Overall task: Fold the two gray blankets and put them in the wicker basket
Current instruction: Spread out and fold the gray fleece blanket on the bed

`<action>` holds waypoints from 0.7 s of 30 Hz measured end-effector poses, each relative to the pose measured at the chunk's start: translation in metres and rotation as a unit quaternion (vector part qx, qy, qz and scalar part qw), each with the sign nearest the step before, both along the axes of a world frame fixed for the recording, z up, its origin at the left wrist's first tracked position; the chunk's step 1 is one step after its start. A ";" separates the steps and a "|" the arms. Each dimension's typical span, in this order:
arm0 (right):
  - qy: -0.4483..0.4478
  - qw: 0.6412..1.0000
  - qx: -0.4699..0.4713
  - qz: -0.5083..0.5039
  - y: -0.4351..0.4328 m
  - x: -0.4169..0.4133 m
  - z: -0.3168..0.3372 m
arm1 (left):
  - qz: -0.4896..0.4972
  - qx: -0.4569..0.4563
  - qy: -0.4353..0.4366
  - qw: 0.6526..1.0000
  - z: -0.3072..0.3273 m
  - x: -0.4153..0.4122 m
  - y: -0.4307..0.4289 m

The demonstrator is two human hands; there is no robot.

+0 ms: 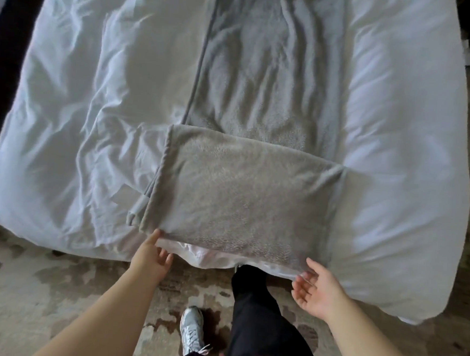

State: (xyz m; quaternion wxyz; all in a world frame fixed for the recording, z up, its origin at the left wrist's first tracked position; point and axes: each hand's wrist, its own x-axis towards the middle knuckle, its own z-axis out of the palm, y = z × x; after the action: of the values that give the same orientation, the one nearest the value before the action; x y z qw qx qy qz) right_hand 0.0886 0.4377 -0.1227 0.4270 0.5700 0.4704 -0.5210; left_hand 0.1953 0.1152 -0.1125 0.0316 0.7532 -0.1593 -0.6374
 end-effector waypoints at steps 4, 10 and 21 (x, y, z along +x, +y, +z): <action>0.032 0.994 -0.030 -0.096 -0.004 0.020 -0.021 | -0.019 0.023 0.088 0.996 -0.023 0.005 0.000; 0.120 0.974 -0.046 -0.188 -0.016 -0.006 -0.017 | -0.014 0.042 0.122 0.992 -0.017 -0.019 -0.014; 0.264 0.951 -0.021 -0.162 -0.020 0.003 0.093 | -0.084 -0.058 0.165 0.981 0.079 -0.003 -0.032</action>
State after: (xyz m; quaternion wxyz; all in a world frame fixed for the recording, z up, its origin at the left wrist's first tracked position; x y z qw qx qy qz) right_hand 0.0919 0.4177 -0.0298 0.2096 0.4716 0.4564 -0.7248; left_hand 0.1919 0.0833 -0.0339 0.0469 0.6186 -0.2515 -0.7429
